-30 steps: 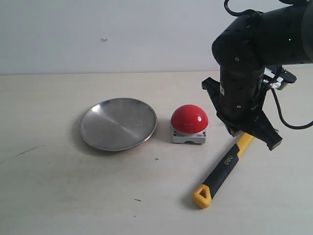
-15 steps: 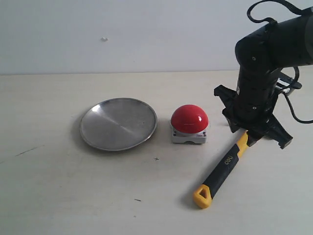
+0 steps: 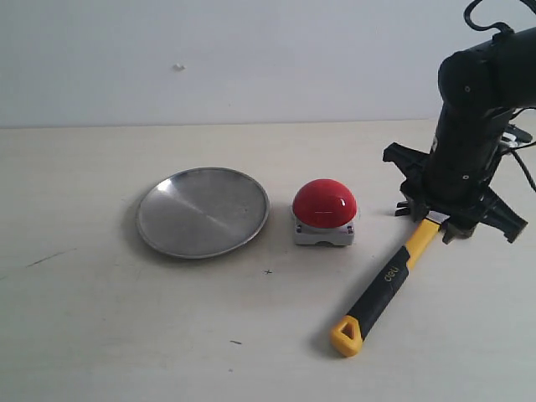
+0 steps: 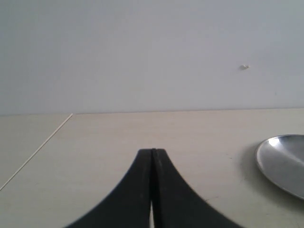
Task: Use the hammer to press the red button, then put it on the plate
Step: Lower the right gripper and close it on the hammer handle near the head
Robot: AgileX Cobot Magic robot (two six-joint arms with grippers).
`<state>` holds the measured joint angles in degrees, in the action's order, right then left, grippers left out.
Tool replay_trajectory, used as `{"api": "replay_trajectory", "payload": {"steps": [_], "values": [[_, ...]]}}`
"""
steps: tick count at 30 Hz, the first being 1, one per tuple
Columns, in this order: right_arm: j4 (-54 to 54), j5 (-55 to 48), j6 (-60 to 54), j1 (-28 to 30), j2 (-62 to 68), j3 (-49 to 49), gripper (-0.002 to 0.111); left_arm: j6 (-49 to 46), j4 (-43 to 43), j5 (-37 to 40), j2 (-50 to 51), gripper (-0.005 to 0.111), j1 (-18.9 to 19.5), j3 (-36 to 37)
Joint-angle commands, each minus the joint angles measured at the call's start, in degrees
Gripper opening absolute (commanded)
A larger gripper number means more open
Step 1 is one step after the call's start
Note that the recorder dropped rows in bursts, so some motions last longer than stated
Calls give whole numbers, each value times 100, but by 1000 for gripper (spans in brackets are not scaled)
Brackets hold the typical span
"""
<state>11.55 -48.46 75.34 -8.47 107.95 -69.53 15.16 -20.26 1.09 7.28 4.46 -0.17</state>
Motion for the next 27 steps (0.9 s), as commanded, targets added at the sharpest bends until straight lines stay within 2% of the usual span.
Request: {"api": "replay_trajectory", "payload": {"steps": [1,4,11,18,27], "values": [[218,465,-128,41,-2,-56,46,1,55,14,-23,0,20,17],[176,646,-248,41,-2,-56,46,1,55,14,-23,0,20,17],[-699,295,-641,244,176,-80,46,1,55,14,-23,0,20,17],[-1548,30,-1743,427,435,-475,46,1,55,14,-23,0,20,17],[-1547,35,-1709,442,745,-638,46,1,55,14,-23,0,20,17]]}}
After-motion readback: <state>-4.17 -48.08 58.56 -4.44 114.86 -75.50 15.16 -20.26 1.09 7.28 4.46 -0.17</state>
